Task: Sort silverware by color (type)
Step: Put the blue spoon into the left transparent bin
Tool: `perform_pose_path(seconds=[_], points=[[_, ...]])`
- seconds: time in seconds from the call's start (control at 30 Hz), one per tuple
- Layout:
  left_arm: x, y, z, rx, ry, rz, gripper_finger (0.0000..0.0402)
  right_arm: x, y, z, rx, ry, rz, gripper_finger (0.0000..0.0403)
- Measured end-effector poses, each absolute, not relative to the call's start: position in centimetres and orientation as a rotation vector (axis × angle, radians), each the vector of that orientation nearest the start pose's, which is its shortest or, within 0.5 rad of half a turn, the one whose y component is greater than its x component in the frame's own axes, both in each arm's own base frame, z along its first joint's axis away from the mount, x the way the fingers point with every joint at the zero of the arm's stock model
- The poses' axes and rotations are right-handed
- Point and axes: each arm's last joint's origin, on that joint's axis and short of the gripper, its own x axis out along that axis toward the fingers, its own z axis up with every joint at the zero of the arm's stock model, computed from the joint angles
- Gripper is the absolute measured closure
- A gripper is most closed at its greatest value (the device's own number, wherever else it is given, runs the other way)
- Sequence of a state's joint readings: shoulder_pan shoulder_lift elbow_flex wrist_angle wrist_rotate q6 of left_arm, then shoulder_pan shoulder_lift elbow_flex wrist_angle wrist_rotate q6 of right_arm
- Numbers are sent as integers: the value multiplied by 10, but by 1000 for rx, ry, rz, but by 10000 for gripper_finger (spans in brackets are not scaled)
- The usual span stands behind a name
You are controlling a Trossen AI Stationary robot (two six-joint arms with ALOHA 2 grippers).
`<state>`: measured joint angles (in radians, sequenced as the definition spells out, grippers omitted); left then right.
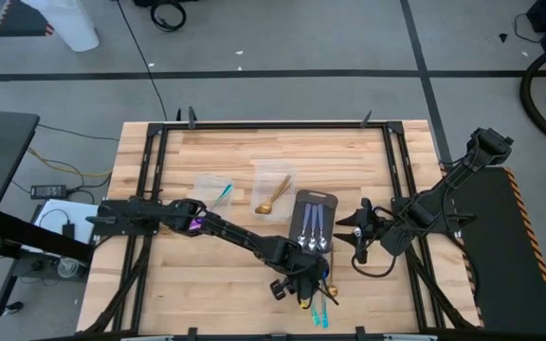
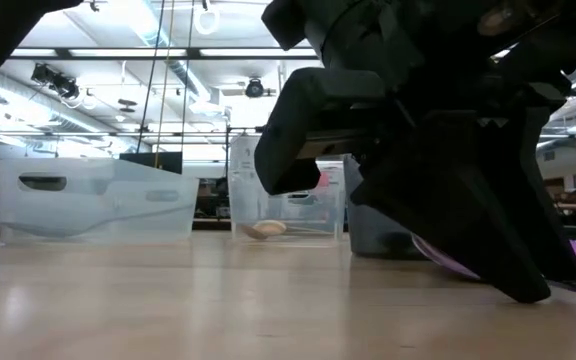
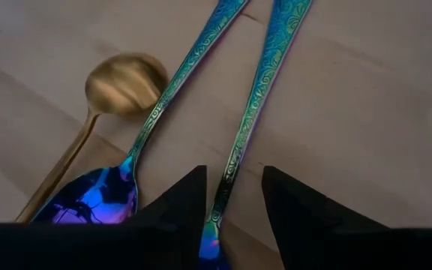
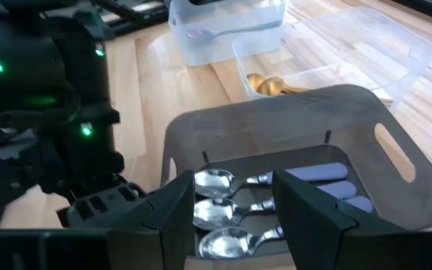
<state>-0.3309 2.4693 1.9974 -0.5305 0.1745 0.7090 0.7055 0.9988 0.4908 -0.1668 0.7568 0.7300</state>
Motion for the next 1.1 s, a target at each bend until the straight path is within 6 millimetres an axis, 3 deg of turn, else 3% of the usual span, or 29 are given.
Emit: perform_pose_path(seconds=[0.57, 0.93, 1.1], points=[[491, -173, 129, 650, 865, -824, 263, 158, 109, 203, 269, 451, -209, 214], [486, -176, 128, 615, 909, -831, 375, 158, 109, 203, 270, 453, -207, 214], [485, -179, 127, 614, 928, -815, 387, 158, 109, 203, 273, 453, -207, 214]])
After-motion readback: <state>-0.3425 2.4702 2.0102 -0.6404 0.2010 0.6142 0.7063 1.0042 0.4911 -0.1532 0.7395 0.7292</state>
